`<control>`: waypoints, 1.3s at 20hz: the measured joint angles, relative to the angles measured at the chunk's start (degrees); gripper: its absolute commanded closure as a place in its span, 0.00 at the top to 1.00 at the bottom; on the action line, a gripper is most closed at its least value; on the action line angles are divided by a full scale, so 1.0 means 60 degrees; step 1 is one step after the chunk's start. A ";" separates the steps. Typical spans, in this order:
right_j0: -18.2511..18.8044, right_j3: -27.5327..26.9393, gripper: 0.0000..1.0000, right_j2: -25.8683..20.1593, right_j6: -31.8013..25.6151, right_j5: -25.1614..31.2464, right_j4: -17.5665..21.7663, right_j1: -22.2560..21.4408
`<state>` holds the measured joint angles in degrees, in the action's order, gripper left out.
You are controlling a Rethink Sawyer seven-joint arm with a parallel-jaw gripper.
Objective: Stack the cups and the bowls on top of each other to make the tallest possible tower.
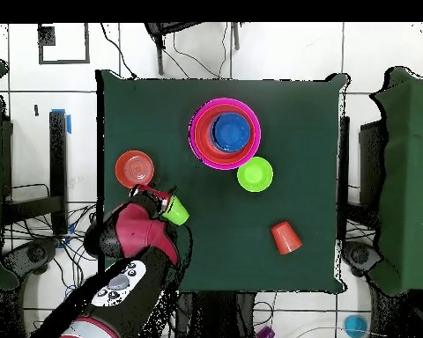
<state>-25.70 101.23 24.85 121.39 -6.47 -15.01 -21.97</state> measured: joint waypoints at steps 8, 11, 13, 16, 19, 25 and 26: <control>-0.0105 -0.0107 1.00 0.0096 0.0000 0.0000 -0.0153 0.0385; -0.0101 -0.0108 1.00 0.0173 0.0000 0.0000 -0.0152 0.0551; -0.0090 -0.0109 1.00 0.0216 0.0000 0.0000 -0.0152 0.0667; -0.0062 -0.0110 1.00 0.0242 0.0000 -0.0002 -0.0152 0.0769; 0.0002 -0.0109 1.00 0.0291 0.0000 -0.0002 -0.0152 0.0934; 0.0199 -0.0112 1.00 0.0335 0.0000 -0.0002 -0.0154 0.1031; 0.0237 -0.0112 1.00 0.0335 0.0000 -0.0002 -0.0152 0.1030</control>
<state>-24.28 100.56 26.86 121.39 -6.48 -15.93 -15.79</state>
